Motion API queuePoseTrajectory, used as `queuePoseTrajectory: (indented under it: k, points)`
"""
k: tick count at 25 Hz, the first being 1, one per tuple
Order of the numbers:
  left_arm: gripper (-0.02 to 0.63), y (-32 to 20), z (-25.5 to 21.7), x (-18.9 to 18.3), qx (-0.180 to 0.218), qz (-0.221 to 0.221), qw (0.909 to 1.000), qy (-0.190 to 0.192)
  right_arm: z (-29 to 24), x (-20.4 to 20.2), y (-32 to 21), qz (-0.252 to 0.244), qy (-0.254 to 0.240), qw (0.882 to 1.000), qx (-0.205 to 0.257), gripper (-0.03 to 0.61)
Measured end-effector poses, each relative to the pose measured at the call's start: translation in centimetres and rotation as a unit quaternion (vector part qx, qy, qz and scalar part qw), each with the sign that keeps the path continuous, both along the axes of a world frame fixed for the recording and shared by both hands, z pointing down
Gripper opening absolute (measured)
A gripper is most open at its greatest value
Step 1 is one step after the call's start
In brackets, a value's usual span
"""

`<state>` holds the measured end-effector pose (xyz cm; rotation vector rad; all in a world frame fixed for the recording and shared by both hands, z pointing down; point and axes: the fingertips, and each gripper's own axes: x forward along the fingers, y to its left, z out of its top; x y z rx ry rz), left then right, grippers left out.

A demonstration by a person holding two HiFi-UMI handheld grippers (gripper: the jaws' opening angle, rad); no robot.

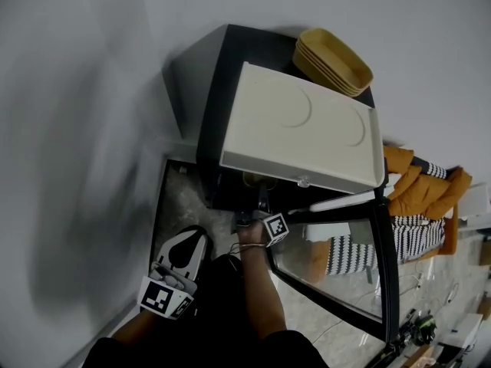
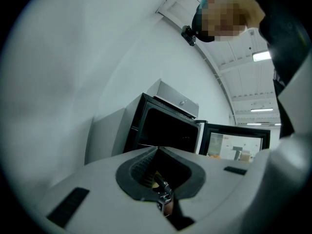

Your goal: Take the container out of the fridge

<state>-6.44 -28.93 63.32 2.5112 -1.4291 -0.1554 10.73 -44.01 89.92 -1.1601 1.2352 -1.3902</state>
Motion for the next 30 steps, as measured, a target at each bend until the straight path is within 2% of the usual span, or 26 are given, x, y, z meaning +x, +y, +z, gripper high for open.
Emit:
queuePoseTrajectory:
  k: [2, 5, 6, 16, 24, 30]
  points:
    - [0.005, -0.2, 0.1, -0.1, -0.004, 0.000, 1.0000, 0.000, 0.1, 0.1, -0.2, 0.002, -0.002, 1.000, 0.000, 0.305]
    - [0.005, -0.6, 0.0, 0.1, -0.009, 0.002, 1.0000, 0.002, 0.1, -0.1, -0.2, -0.002, -0.002, 1.000, -0.006, 0.222]
    - [0.005, -0.6, 0.0, 0.2, -0.011, 0.003, 0.9999, 0.002, 0.1, -0.1, -0.2, -0.002, -0.003, 1.000, -0.009, 0.216]
    - [0.005, -2.2, -2.1, 0.0, -0.022, 0.006, 0.9997, 0.001, 0.4, 0.6, 0.4, -0.002, 0.009, 1.000, -0.026, 0.209]
    - [0.005, -2.1, -4.3, 0.5, -0.042, 0.007, 0.9991, 0.004, -1.2, 0.8, 2.6, -0.001, 0.004, 0.999, -0.051, 0.206]
    - [0.005, -1.4, -6.9, 1.2, -0.047, 0.016, 0.9988, 0.004, -3.5, 0.8, 4.1, -0.004, 0.006, 0.999, -0.051, 0.204]
